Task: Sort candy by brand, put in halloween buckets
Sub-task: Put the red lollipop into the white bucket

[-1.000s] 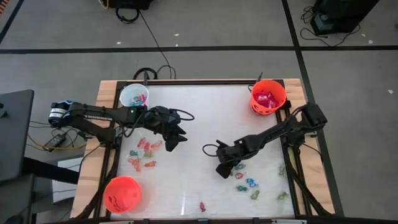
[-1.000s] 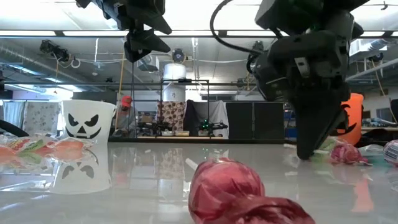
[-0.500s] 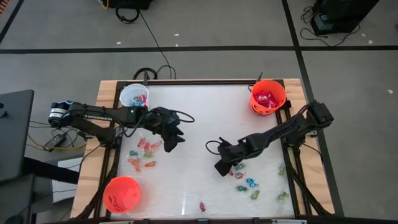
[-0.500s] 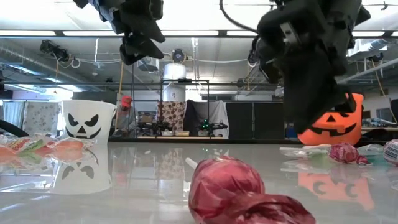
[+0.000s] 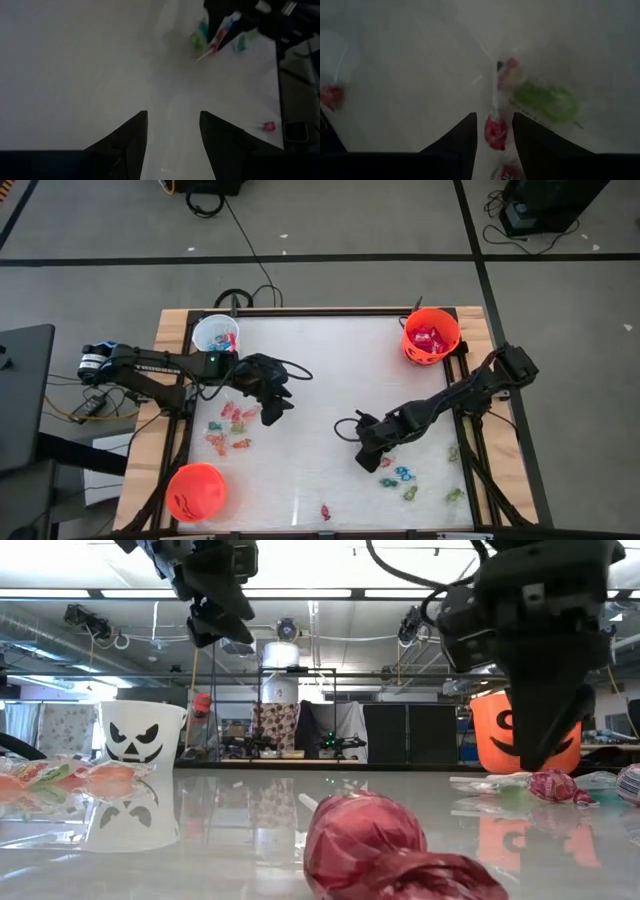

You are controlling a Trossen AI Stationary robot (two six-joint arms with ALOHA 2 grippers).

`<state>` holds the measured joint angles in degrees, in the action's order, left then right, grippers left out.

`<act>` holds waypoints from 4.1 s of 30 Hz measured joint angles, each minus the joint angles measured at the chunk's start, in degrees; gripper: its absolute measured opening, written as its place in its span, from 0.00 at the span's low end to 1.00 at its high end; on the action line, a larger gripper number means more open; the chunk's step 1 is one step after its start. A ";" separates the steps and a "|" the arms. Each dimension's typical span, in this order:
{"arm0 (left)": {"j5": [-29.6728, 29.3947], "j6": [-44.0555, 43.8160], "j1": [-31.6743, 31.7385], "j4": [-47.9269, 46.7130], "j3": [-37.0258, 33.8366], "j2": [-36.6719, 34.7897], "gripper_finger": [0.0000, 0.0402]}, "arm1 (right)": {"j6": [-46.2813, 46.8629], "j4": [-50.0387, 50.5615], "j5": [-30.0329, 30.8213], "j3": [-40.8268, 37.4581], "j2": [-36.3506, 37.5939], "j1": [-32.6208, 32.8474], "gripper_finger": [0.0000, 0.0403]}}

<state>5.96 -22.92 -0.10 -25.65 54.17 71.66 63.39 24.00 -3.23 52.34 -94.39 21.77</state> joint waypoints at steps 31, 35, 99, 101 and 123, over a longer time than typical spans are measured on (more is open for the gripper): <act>0.15 -1.25 0.00 -0.89 0.00 0.02 0.46 | -7.84 -7.46 -7.24 -1.35 -3.35 -3.73 0.04; 0.15 -1.24 0.02 0.11 0.00 0.02 0.46 | -6.82 -13.41 -8.78 -0.76 0.87 -5.19 0.03; 1.99 2.63 11.87 37.41 0.04 1.90 0.25 | -23.15 -62.11 12.97 -0.72 9.20 -26.83 0.00; 1.99 2.58 11.87 37.01 0.04 1.90 0.22 | -23.54 -61.92 12.76 -0.74 9.20 -26.85 0.00; -11.09 2.33 38.12 -9.56 0.94 -11.66 0.22 | -18.96 -37.45 8.43 -0.72 13.64 -35.41 0.35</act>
<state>-5.13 -20.59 38.02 -35.21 55.11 60.00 44.42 -13.45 5.20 51.62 -80.75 -13.63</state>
